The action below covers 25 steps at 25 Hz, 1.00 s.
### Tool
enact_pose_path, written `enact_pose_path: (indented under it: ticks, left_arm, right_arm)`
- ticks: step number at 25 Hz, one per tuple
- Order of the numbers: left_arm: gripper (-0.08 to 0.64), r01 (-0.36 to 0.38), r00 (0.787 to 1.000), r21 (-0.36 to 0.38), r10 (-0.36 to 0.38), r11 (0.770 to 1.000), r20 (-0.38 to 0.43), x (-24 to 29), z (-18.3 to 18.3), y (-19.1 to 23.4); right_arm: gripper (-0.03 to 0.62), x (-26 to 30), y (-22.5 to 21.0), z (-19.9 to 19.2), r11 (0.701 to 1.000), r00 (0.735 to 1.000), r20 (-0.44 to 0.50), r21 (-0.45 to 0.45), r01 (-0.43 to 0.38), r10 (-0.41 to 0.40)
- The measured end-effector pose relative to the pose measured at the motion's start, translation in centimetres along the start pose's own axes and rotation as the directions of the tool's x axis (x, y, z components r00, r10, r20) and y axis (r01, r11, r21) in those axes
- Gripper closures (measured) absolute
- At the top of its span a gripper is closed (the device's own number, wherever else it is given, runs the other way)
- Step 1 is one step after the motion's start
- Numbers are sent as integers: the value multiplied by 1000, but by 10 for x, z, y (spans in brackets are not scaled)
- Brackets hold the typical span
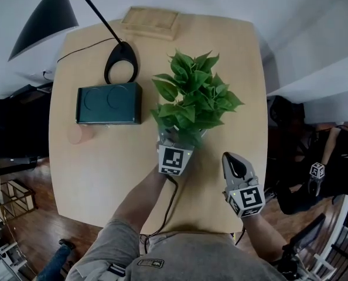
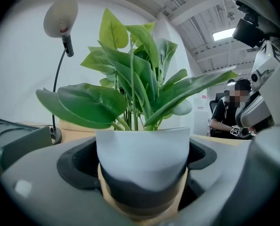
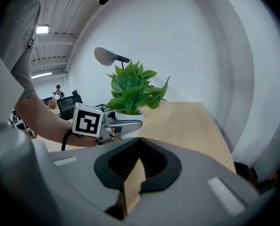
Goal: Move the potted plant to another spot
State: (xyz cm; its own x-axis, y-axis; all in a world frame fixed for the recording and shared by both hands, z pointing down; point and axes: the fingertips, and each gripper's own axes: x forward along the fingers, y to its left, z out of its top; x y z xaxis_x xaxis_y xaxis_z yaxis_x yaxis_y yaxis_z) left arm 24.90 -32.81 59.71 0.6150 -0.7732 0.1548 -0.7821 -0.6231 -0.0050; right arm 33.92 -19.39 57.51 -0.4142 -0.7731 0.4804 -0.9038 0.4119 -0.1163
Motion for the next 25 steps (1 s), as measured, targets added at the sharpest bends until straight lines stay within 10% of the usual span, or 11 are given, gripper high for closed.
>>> enact_pose_path:
  ticks: [25]
  left_arm:
    - [34,19,995,17,-17,1000,-99,-8,-18,3]
  right_arm:
    - [588,8,9,6,1000,1000,6,14,-18,18]
